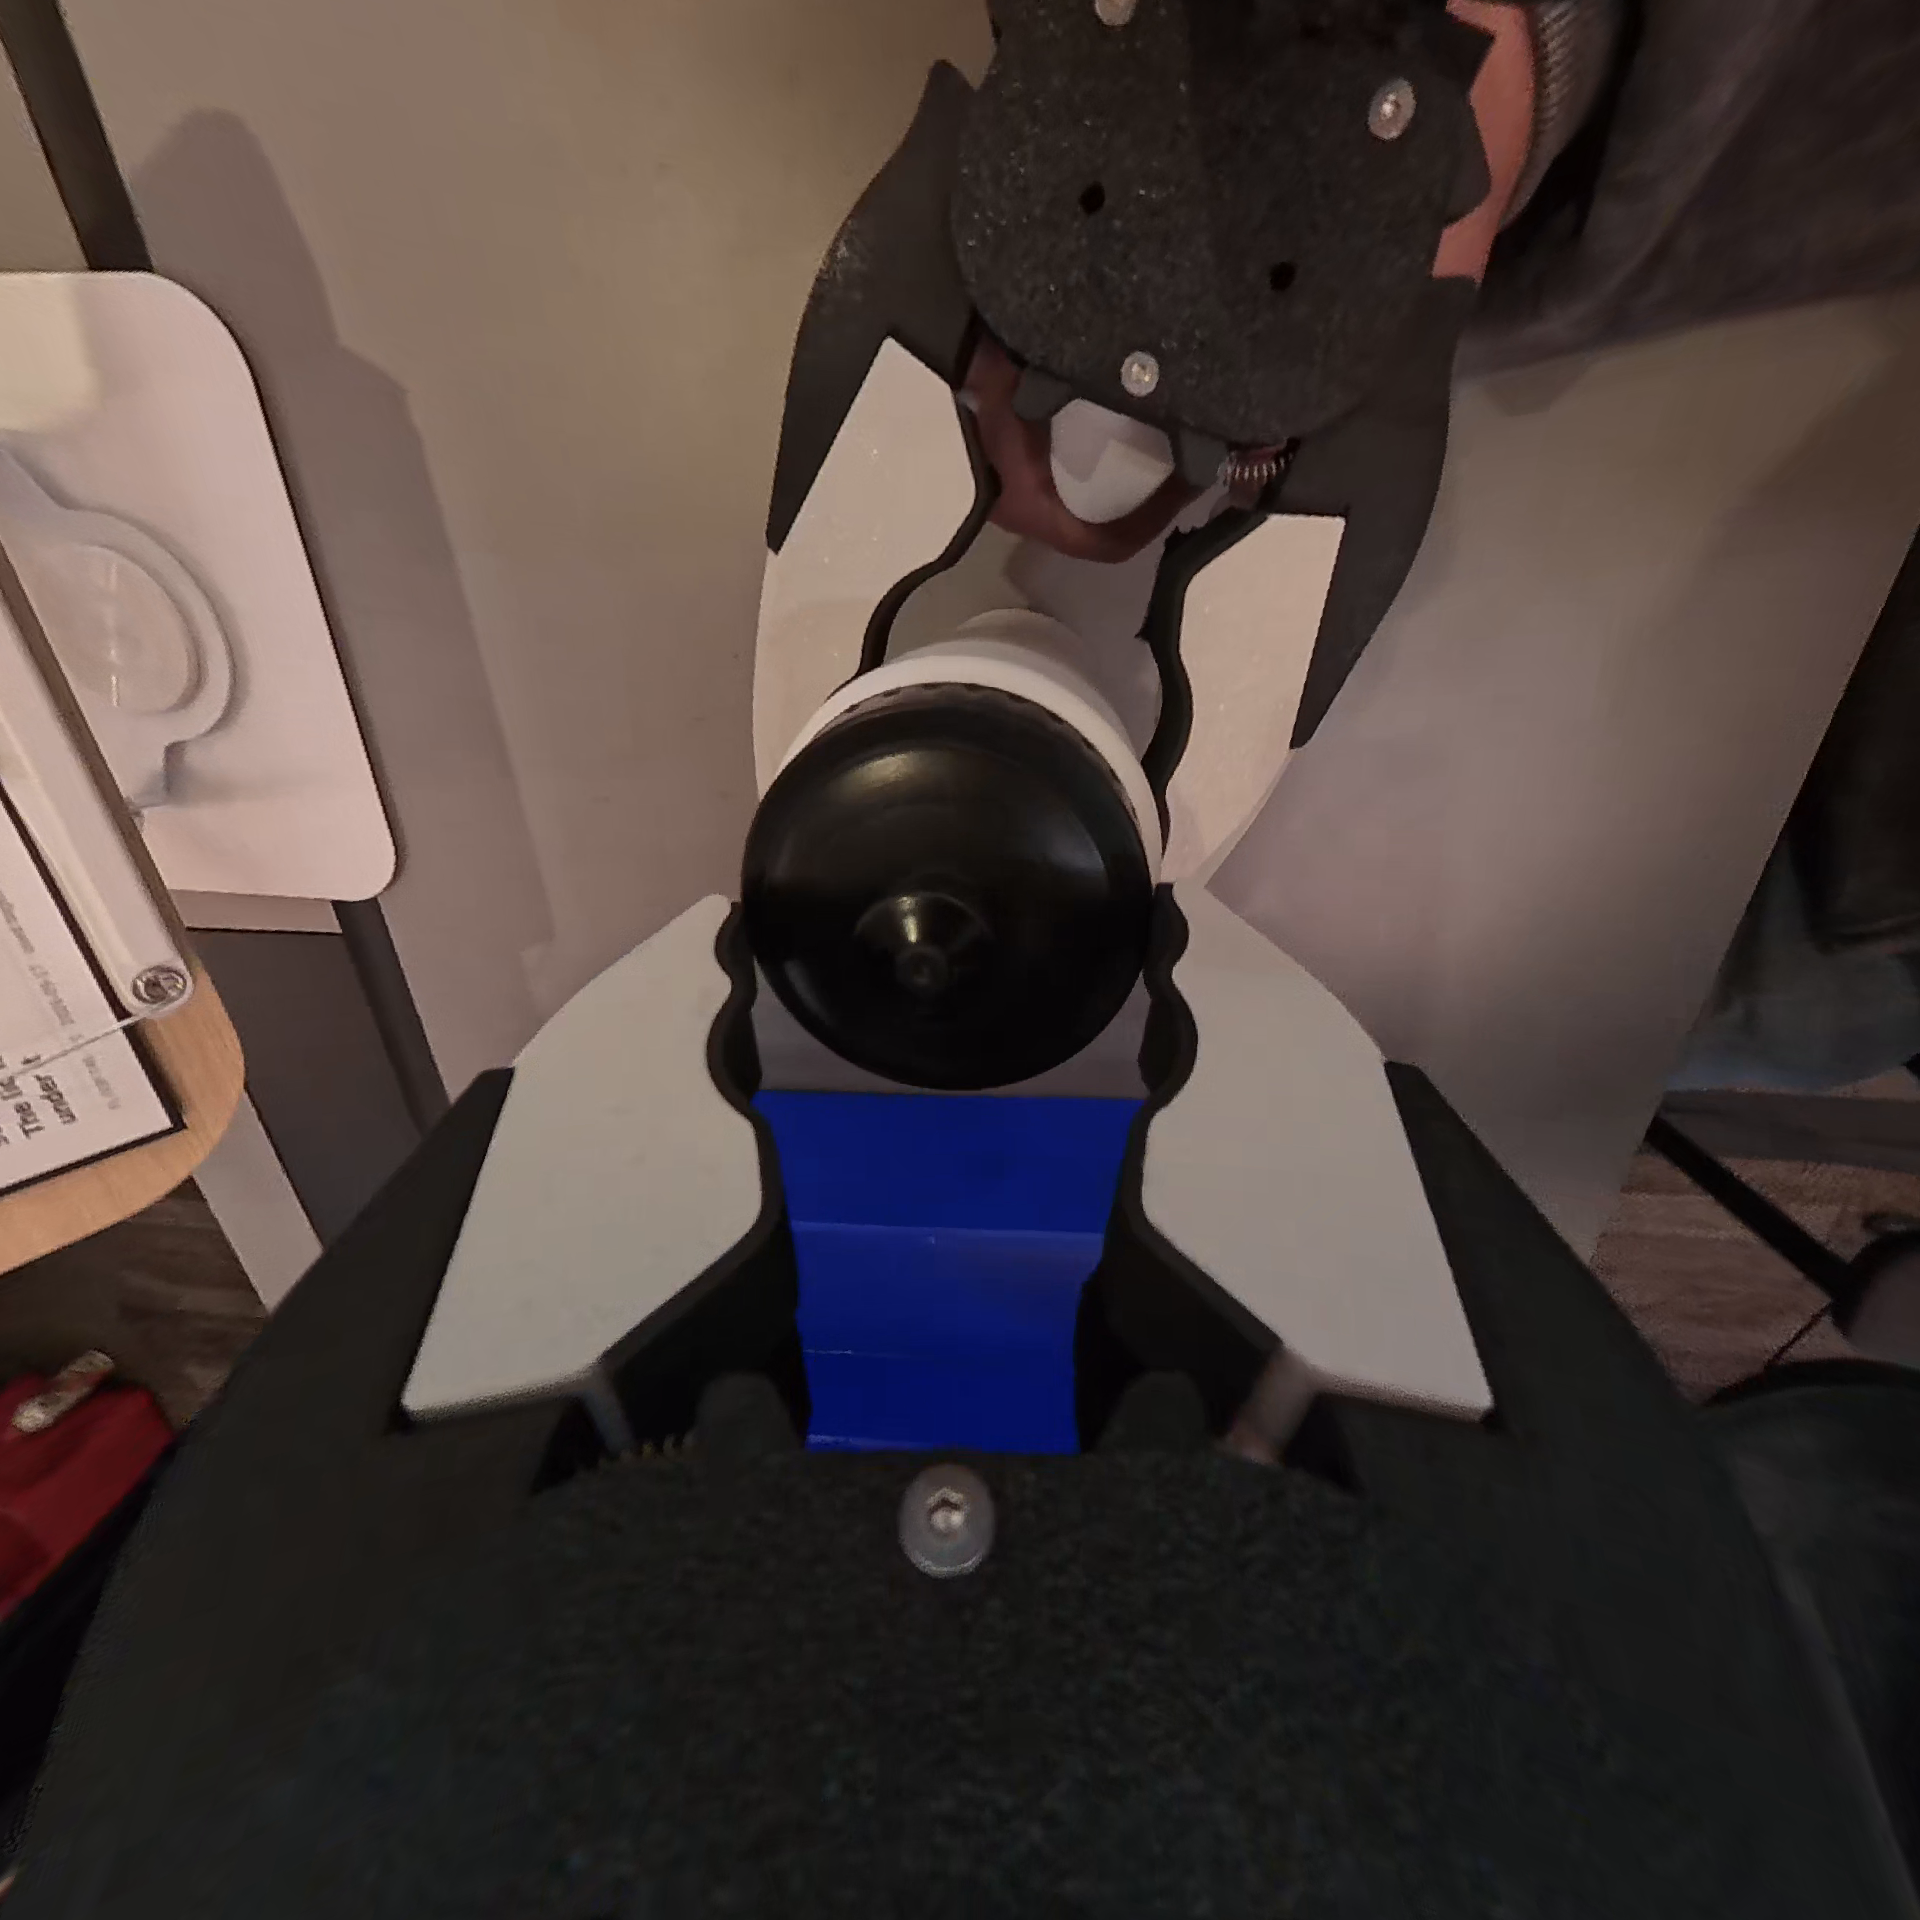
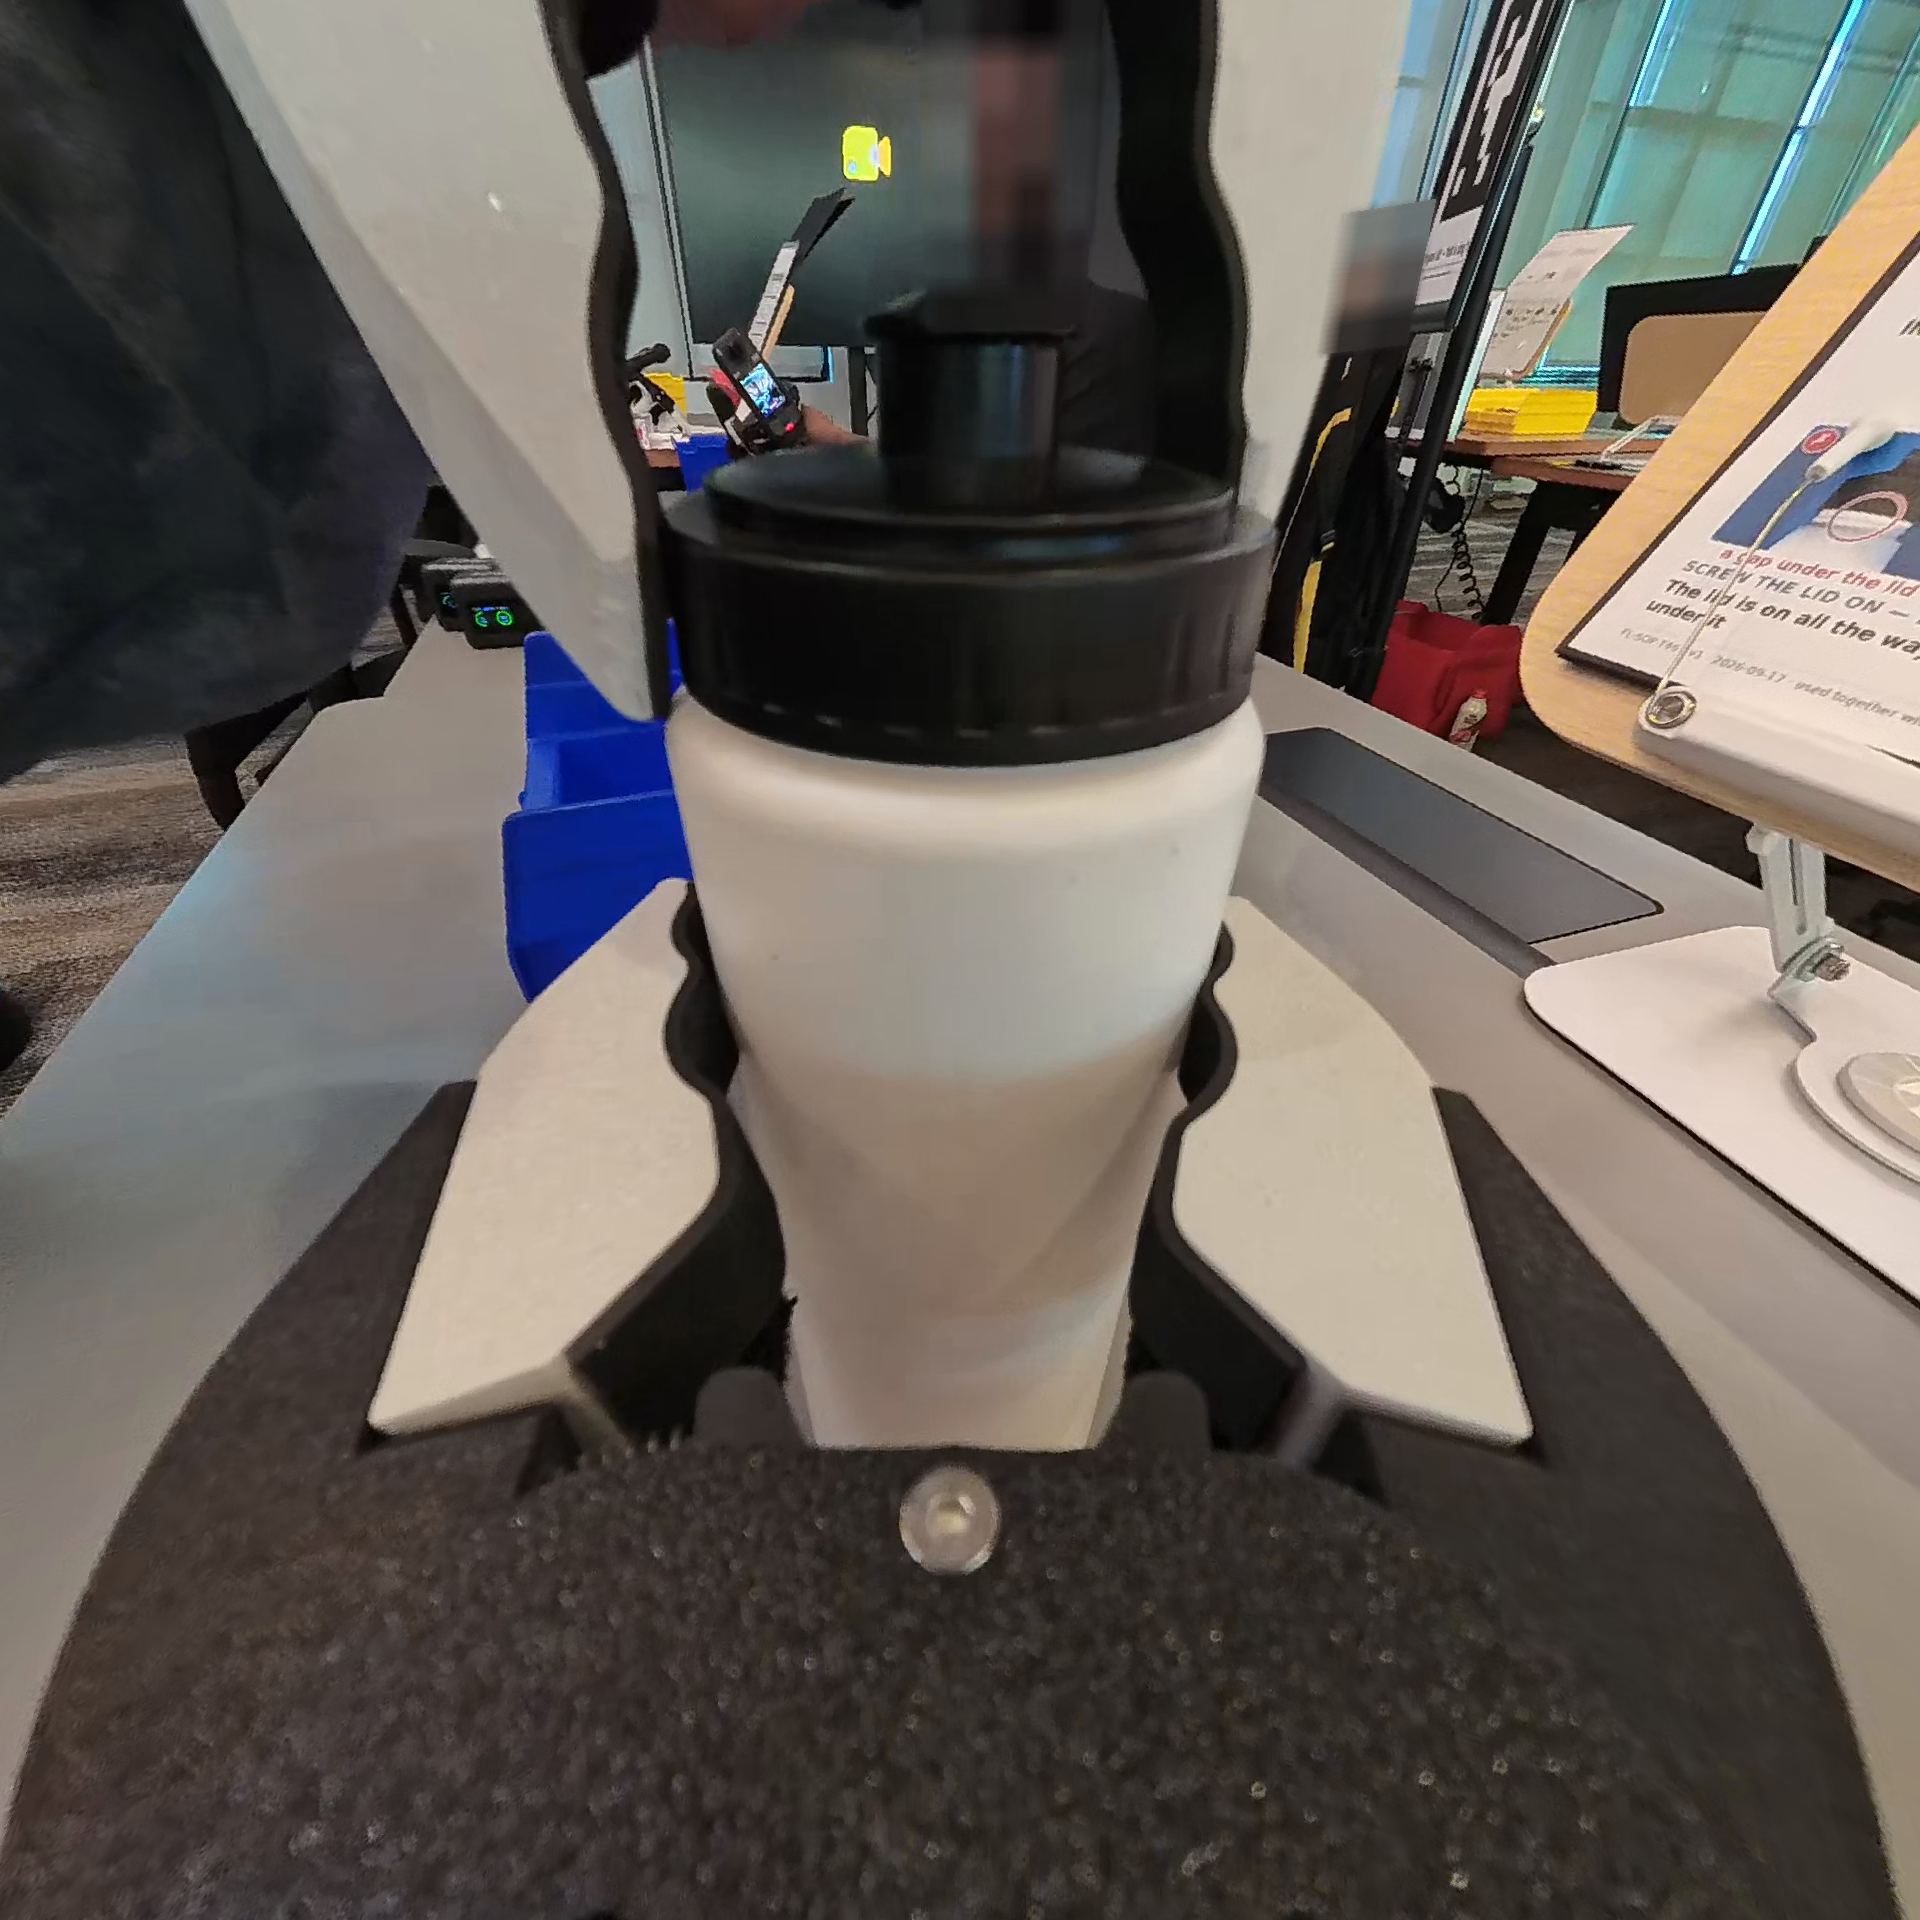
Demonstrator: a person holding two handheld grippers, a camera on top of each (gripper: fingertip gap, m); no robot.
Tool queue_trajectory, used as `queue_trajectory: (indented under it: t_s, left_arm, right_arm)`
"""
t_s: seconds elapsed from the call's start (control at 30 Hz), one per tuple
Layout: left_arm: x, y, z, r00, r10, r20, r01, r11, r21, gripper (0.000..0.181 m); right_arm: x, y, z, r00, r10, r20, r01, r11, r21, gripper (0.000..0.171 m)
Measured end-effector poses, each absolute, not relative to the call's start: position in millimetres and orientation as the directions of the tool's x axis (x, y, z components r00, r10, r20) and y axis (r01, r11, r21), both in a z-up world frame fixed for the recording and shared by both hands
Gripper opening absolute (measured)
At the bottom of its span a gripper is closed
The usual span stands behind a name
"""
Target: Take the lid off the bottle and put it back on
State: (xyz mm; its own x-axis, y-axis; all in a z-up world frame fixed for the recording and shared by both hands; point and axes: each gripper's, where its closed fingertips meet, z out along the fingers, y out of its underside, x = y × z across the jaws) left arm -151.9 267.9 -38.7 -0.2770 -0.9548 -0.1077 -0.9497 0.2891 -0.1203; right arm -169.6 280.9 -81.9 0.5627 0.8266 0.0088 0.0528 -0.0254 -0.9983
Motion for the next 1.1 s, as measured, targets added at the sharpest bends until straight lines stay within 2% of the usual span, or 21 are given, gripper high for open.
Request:
queue_trajectory:
  t_s: [0.27,0.43,0.57,0.67,0.73,0.8,0.87,1.0,1.1]
  left_arm:
    - [-154.5,266.9,-38.4,-0.362,-0.926,-0.11,-0.927,0.37,-0.061,0.073]
    - [-153.2,265.9,-38.2,-0.291,-0.95,-0.114,-0.95,0.301,-0.08,0.072]
    - [-149.9,264.4,-31.3,-0.051,-0.995,-0.086,-0.978,0.067,-0.196,0.073]
    - [-146.1,273.0,-14.8,0.272,-0.96,-0.059,-0.921,-0.242,-0.304,0.096]
    - [-155.1,279.4,-13.6,0.497,-0.867,-0.048,-0.836,-0.463,-0.296,0.098]
    - [-151.9,266.0,-17.0,0.606,-0.792,0.066,-0.749,-0.597,-0.286,0.099]
    - [-145.1,256.7,-20.4,0.666,-0.733,0.141,-0.682,-0.674,-0.284,0.094]
    - [-151.5,265.6,-31.9,0.754,-0.654,0.066,-0.618,-0.739,-0.27,0.097]
    - [-146.5,262.2,-36.6,0.768,-0.63,0.116,-0.591,-0.767,-0.251,0.078]
  right_arm:
    - [-170.9,278.6,-82.1,0.554,0.832,0.015,0.059,-0.021,-0.998,0.086]
    - [-171.0,278.6,-81.8,0.554,0.832,0.014,0.053,-0.019,-0.998,0.086]
    - [-171.9,280.3,-81.4,0.575,0.818,0.013,0.041,-0.013,-0.999,0.086]
    - [-171.6,282.0,-81.3,0.594,0.804,0.015,0.041,-0.012,-0.999,0.086]
    - [-171.6,283.4,-81.3,0.603,0.798,0.015,0.04,-0.012,-0.999,0.086]
    - [-171.9,284.2,-81.2,0.605,0.796,0.014,0.038,-0.011,-0.999,0.086]
    - [-172.1,284.1,-81.3,0.603,0.798,0.016,0.041,-0.01,-0.999,0.086]
    - [-171.7,283.2,-81.4,0.601,0.799,0.019,0.043,-0.008,-0.999,0.086]
    - [-171.8,283.2,-81.3,0.599,0.801,0.018,0.043,-0.01,-0.999,0.087]
